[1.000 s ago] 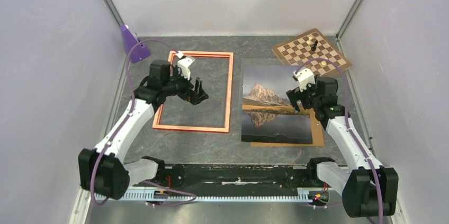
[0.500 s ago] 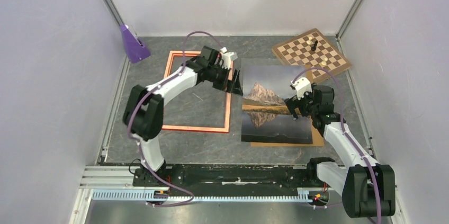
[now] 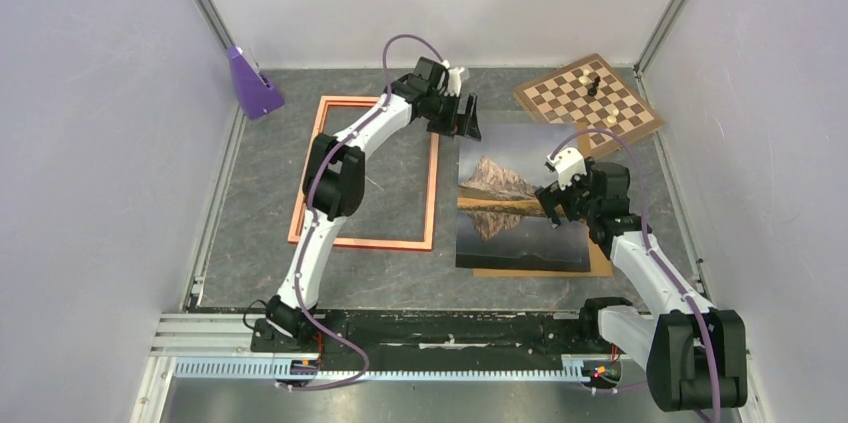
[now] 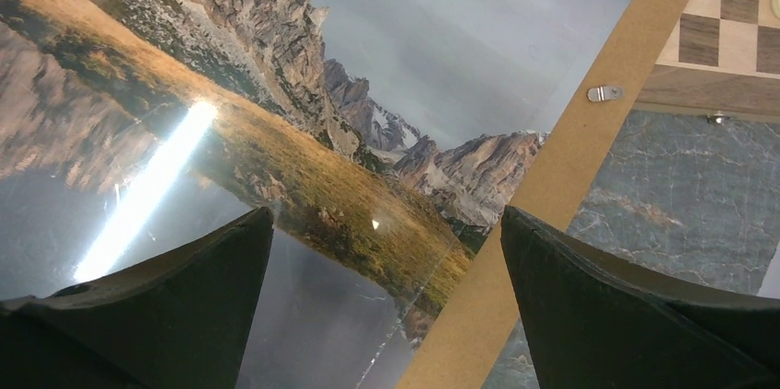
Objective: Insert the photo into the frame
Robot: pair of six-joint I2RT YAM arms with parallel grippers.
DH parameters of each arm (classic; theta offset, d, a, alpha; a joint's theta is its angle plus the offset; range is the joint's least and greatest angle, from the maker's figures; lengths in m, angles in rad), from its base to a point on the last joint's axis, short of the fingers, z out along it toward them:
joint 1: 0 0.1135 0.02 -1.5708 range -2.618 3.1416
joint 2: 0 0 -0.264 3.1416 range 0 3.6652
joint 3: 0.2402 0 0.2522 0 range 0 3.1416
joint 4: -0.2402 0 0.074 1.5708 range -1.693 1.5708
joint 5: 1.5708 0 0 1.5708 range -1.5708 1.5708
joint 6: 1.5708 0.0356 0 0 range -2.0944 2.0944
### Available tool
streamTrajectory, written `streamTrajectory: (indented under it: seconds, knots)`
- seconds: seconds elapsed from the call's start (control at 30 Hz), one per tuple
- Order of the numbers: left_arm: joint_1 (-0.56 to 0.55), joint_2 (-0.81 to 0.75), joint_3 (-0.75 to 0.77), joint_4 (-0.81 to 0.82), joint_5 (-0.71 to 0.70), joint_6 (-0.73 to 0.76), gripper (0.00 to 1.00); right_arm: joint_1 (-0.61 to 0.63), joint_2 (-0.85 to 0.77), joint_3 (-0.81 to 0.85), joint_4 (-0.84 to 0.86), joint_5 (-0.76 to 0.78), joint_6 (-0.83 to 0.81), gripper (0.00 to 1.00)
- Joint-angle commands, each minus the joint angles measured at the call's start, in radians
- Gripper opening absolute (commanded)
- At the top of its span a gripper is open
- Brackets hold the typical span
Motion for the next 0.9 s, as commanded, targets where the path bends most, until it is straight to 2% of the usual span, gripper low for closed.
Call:
streamTrajectory:
  seconds: [0.0, 0.3, 0.5, 0.87]
  knots:
    - [0.003, 0.045, 0.035, -0.041, -0.089, -0.105, 0.98, 0.007, 0.006, -0.008, 0.039, -0.034, 0.004, 0.98]
    - [0.002, 0.035, -0.047, -0.063, -0.084, -0.117, 0.98, 0.008, 0.024, -0.014, 0.026, -0.036, -0.006, 0.98]
    - [0.002, 0.018, -0.137, -0.054, 0.045, -0.109, 0.97, 0.008, 0.077, -0.018, 0.021, 0.012, -0.023, 0.98]
    - [0.001, -0.051, -0.297, 0.025, 0.174, -0.107, 0.96, 0.009, 0.192, -0.012, 0.022, 0.104, -0.037, 0.98]
